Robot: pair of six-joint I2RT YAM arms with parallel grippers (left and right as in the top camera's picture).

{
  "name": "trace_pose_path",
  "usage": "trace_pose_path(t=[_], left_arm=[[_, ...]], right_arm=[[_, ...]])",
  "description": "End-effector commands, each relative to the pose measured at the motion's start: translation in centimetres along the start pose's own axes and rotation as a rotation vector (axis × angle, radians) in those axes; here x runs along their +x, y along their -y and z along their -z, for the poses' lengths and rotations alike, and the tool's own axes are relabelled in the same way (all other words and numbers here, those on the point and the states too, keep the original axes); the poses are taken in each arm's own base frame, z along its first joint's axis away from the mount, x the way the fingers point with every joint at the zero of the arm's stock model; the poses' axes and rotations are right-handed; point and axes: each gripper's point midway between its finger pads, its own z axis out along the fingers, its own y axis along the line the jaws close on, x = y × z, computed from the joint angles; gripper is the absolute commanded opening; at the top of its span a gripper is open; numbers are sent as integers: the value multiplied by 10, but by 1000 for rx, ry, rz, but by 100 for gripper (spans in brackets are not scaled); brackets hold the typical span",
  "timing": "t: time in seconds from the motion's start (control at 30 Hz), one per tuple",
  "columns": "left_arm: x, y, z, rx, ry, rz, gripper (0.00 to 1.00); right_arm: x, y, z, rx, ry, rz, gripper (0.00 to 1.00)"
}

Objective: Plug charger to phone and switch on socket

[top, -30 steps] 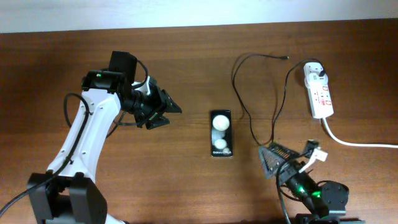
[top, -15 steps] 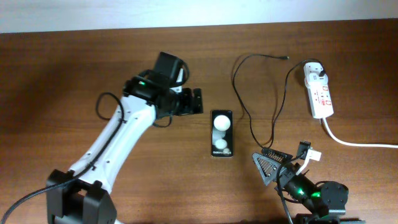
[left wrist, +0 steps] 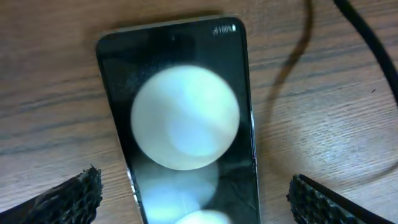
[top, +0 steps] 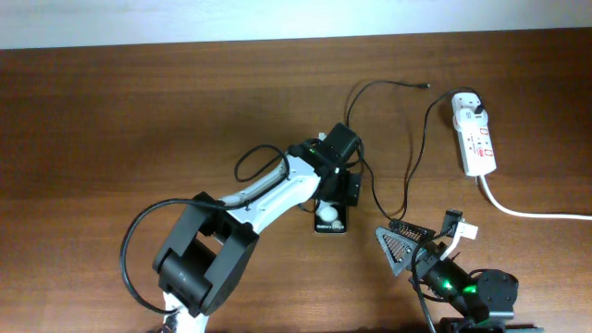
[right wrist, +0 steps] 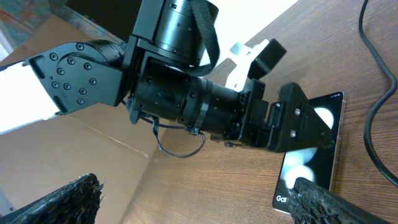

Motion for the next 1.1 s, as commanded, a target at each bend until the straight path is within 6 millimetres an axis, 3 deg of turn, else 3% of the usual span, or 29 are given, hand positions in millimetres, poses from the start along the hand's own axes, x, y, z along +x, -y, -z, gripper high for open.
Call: trace_pose_path(t=[0.0,0.13,0.27,0.43,0.57,0.67,0.73,0.83,1.07], left_arm=[[8,13,-12,-4,-7,-20,99],[27,6,-45,-50,-80,38,99],[36,-3,-50,-93,-110,49,99],[2,-18,-8,-266,-37,33,99],[-4,-15,-8,-256,-12,43,99],[-22,-26,12,-350,54,39,99],[-25,-41,29,-444,99,193,99],[-14,-28,22,-366,75,441,99],[-3,-32,17,-378,41,462,99]], right_arm=[[2,1,0,-1,-7,13,99],[2,1,0,-1,-7,13,99],[2,1,0,-1,-7,13,99],[2,1,0,-1,-7,13,99],[2,1,0,-1,-7,13,99],[2,1,0,-1,-7,13,99],[2,1,0,-1,-7,13,99],[2,1,0,-1,-7,13,99],[2,1,0,-1,-7,13,99]])
